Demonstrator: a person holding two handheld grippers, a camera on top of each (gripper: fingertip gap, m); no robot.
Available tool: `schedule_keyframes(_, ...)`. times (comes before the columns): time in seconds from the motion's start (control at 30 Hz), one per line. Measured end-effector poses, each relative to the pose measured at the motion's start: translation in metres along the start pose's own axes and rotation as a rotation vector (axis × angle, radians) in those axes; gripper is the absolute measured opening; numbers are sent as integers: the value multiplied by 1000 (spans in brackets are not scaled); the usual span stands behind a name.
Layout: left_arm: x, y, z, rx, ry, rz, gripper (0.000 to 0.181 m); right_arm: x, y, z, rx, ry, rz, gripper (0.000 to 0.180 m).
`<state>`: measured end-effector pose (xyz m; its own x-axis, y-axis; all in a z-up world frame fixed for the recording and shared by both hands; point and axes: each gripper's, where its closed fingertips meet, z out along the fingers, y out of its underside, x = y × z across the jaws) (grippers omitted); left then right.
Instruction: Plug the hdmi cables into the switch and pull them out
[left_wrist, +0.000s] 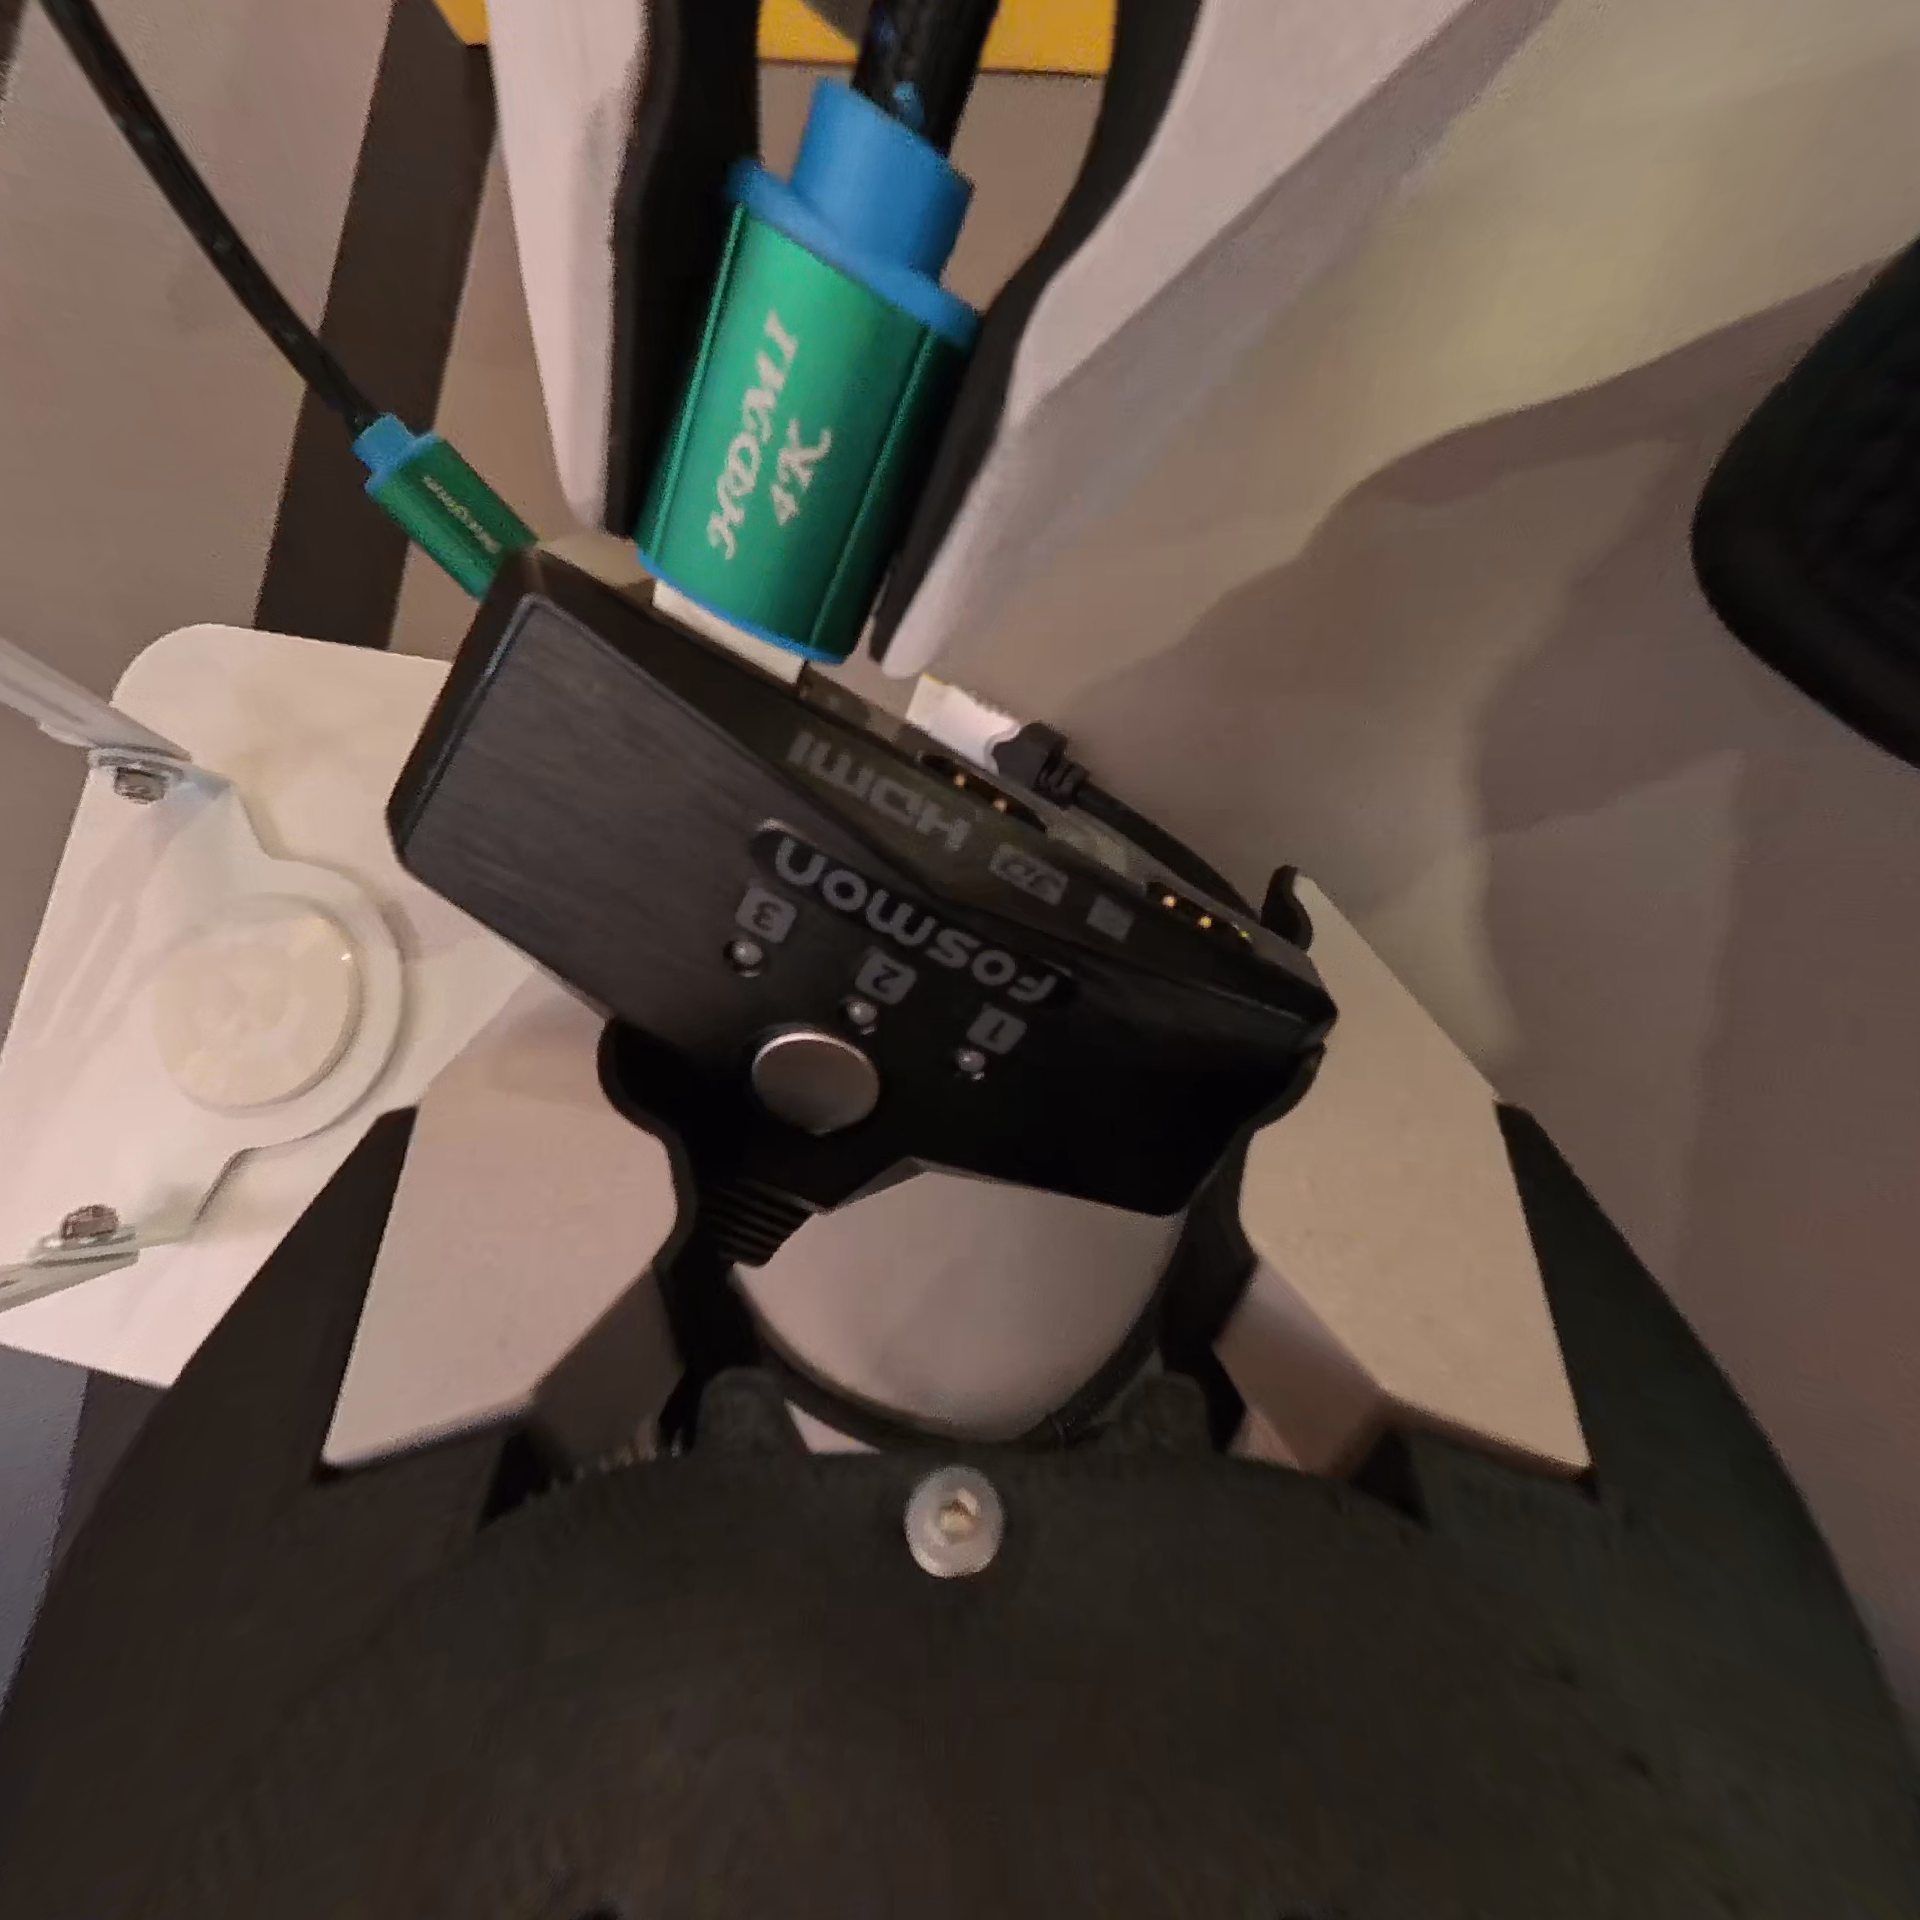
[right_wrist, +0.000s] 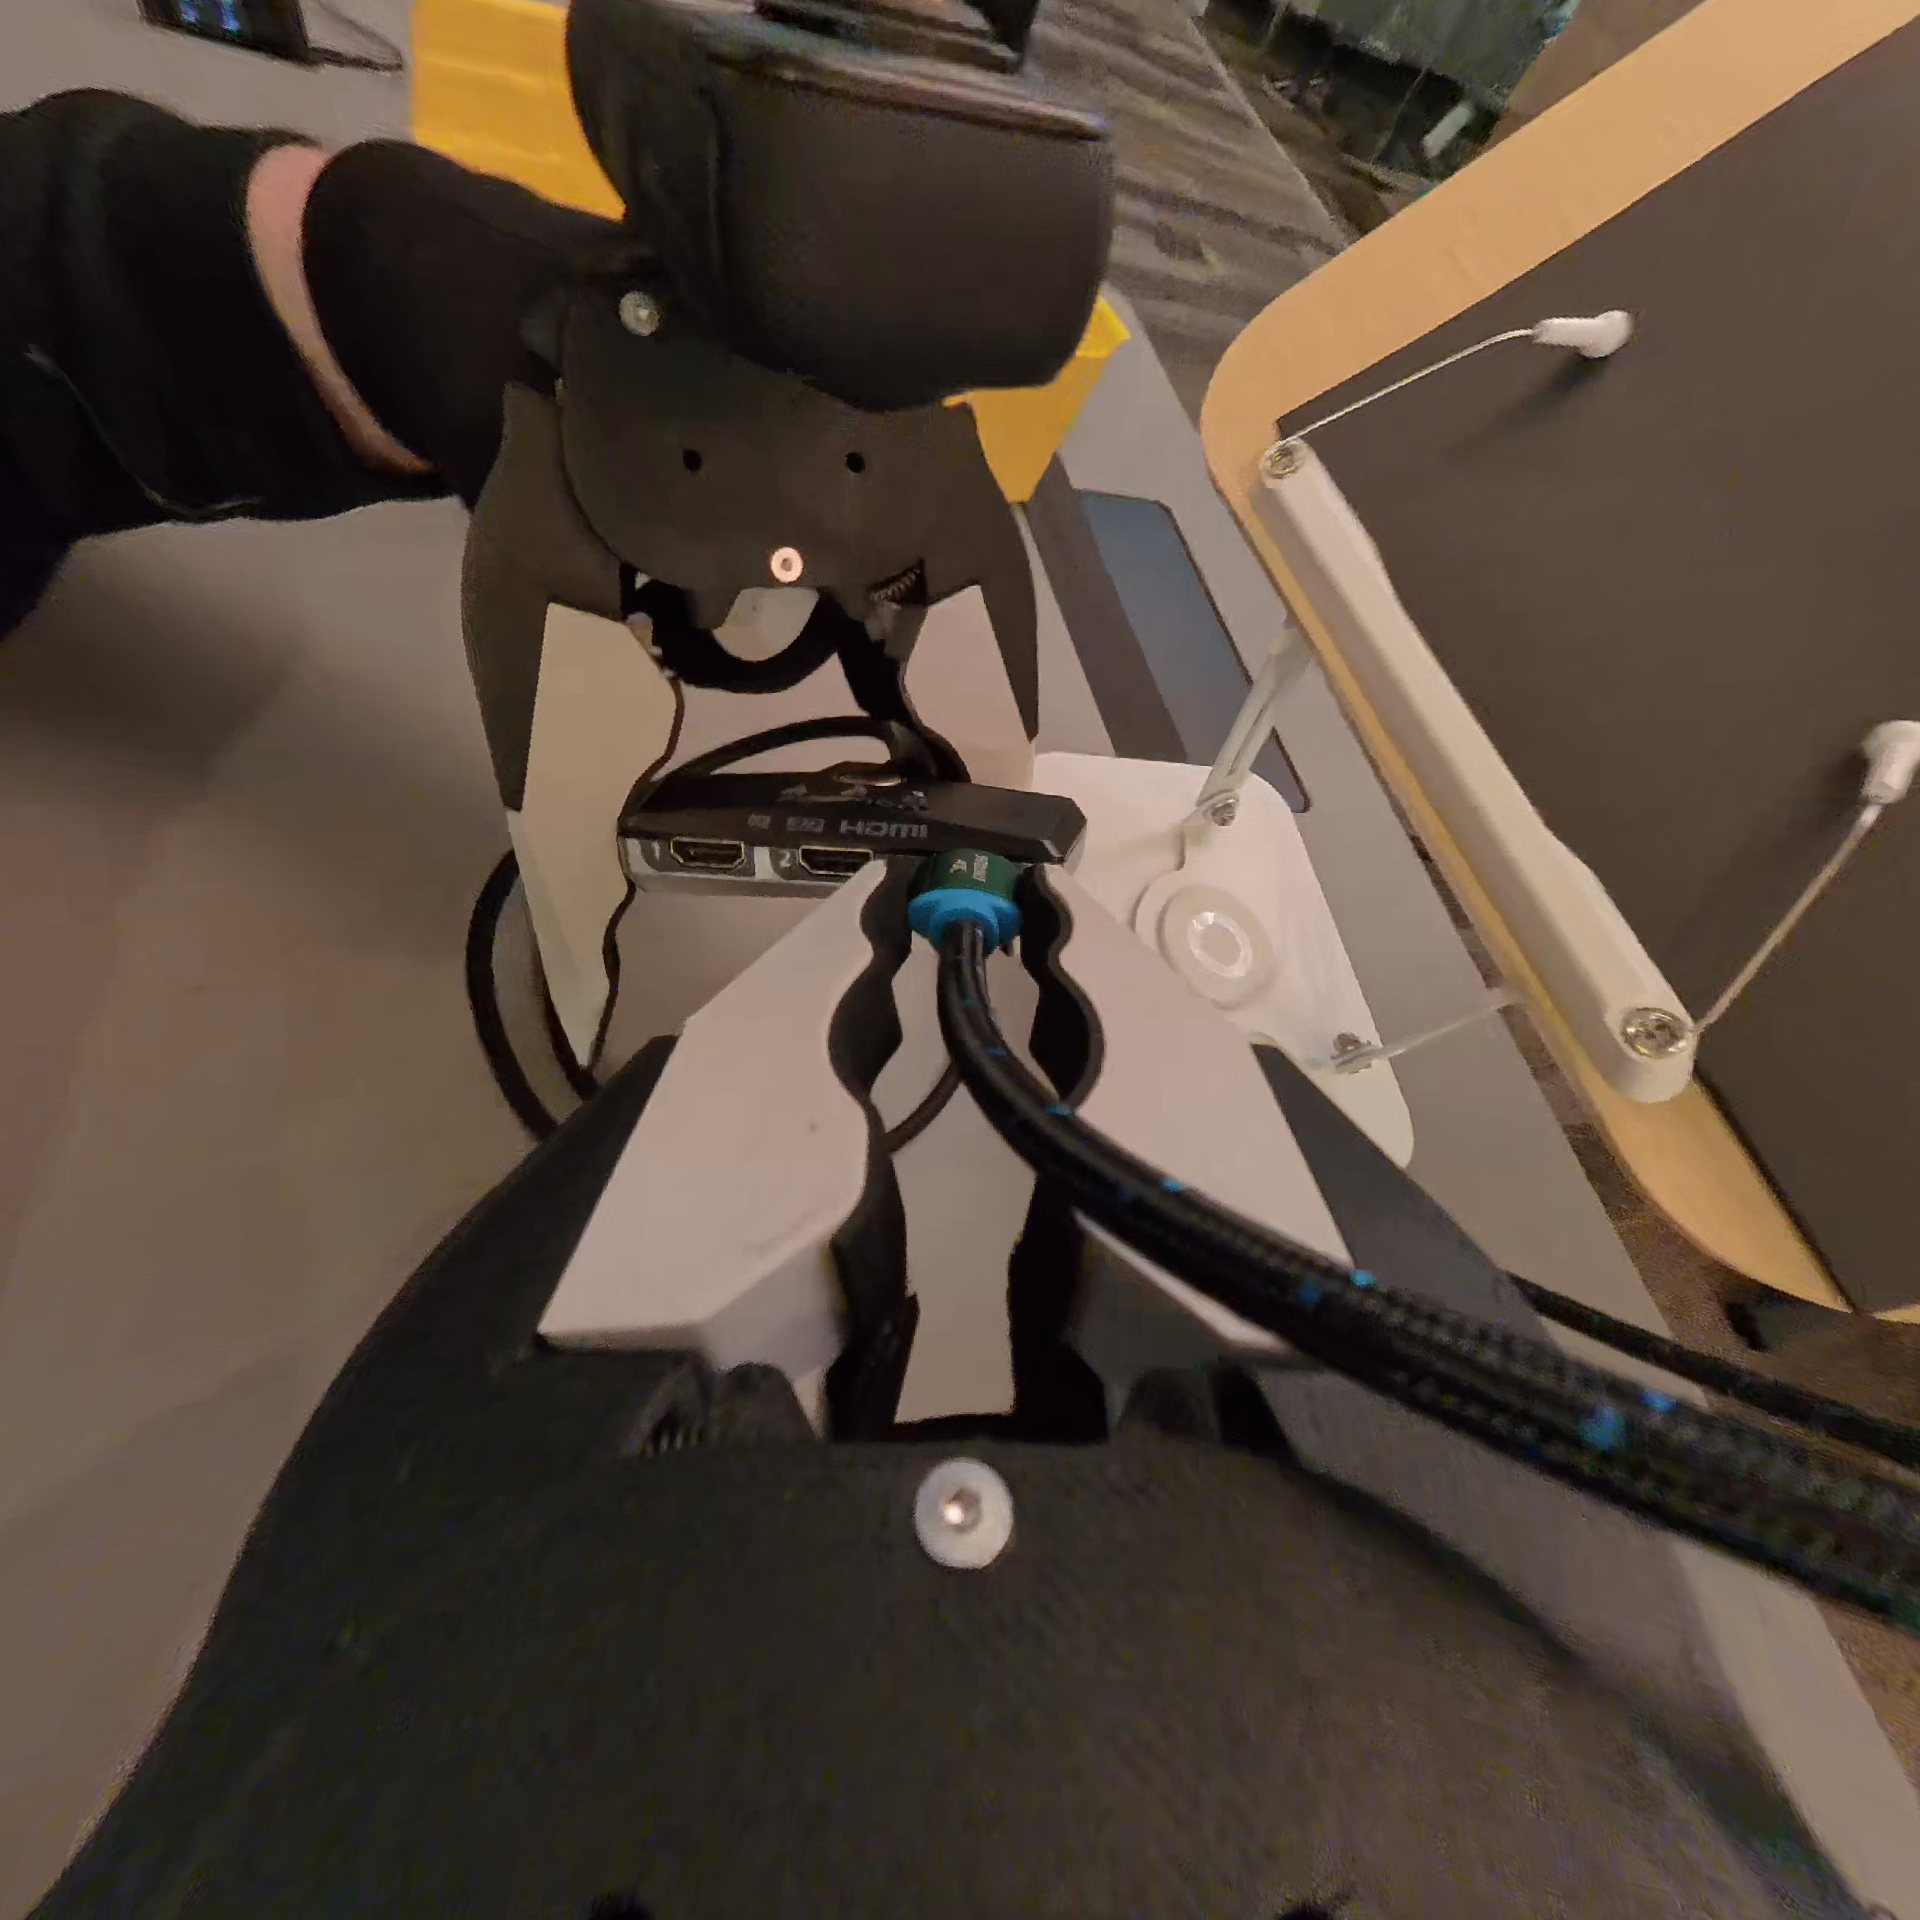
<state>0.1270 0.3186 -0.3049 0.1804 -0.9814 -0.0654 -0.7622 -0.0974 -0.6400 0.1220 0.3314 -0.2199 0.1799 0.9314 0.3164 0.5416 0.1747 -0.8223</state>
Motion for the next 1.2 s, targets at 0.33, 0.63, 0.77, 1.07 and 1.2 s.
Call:
schedule_keyframes(0.33,-1,8,4,-16,-6,38,114,-3,5,2,-49,52,-27,19)
schedule_keyframes(0.63,-23,18,-11,27,-10,-112,113,18,-10,-30,-40,225,-57,19)
schedule_keyframes(0.77,-18,11,-7,16,-23,-77,114,4,3,-34,-60,98,42,19)
schedule_keyframes(1.07,-30,20,-14,8,-59,-102,114,18,14,-126,-96,149,131,19)
schedule_keyframes(1.2,-27,20,-10,-10,-58,-87,114,39,14,-178,-58,194,232,20)
